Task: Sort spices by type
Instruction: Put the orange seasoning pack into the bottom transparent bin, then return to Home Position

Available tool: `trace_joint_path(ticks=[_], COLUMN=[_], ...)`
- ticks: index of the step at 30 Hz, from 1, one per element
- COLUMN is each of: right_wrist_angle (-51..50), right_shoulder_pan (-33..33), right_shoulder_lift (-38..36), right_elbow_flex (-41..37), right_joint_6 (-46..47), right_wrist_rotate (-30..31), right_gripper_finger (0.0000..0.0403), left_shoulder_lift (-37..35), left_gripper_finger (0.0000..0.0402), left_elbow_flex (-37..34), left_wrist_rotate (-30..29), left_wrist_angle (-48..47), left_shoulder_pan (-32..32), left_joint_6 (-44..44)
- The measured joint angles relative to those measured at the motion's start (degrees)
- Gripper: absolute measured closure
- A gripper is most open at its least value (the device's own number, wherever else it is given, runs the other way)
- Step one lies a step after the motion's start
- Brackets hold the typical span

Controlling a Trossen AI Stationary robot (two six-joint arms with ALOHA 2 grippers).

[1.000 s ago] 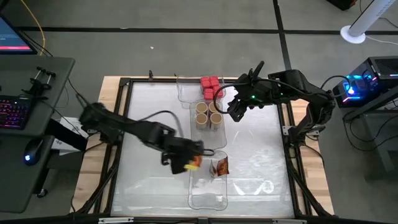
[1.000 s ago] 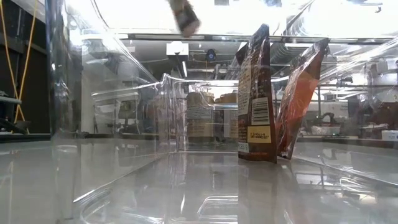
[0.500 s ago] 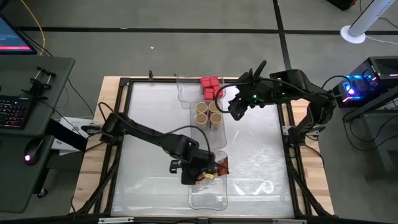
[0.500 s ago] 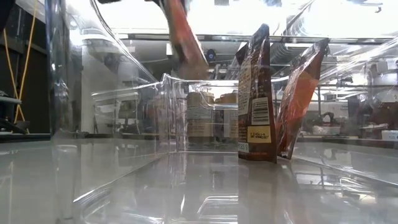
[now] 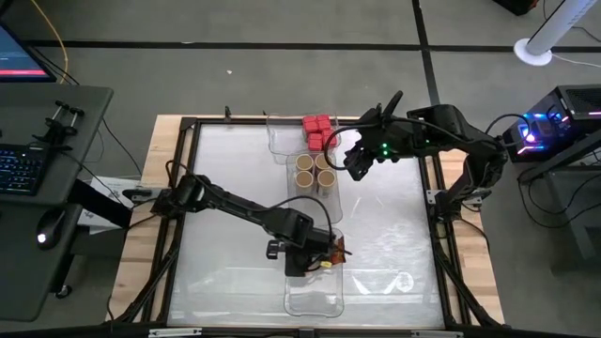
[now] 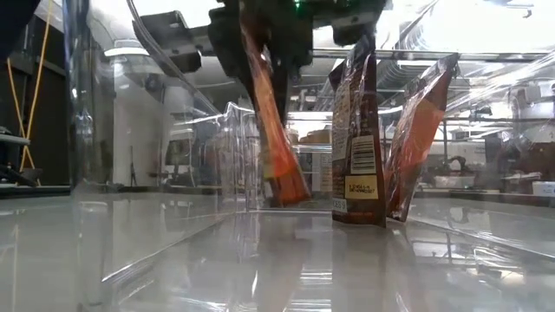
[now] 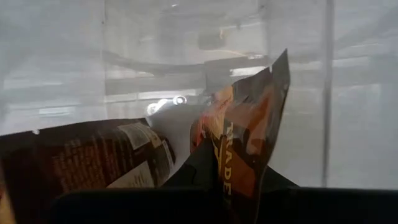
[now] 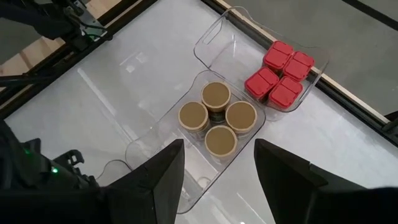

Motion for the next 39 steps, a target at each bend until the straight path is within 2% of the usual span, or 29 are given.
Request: trace_joint_path(ticks=[14,25,35,39], right_wrist_angle=[0.0,0.0,0.0,0.0], right_shoulder_pan=[0.0,0.0,0.0,0.0], right_shoulder_lift=[0.0,0.0,0.0,0.0], right_elbow_flex=[0.0,0.0,0.0,0.0], right_joint_6=[-0.2,-1.6,-2.8,-2.8], right_wrist_rotate=[0.1,0.6,0.7,0.6], right_gripper_finger=[0.0212,0.0212,0.0212,0.0212], left_shoulder_lift=[0.0,0.0,-5.4,-8.9], left_gripper_finger=[0.035,0.0284,0.025,0.0249], left_elbow_flex=[0.0,0.0,0.0,0.0], left_wrist_rotate=[0.0,-0.1,-8.0,-13.8], left_wrist_angle=[5.1,5.5,5.0,4.6], left_shoulder_pan=[0.0,0.0,-0.1,0.6], left_joint_6=[-7.0,-7.9,-12.1,-14.1])
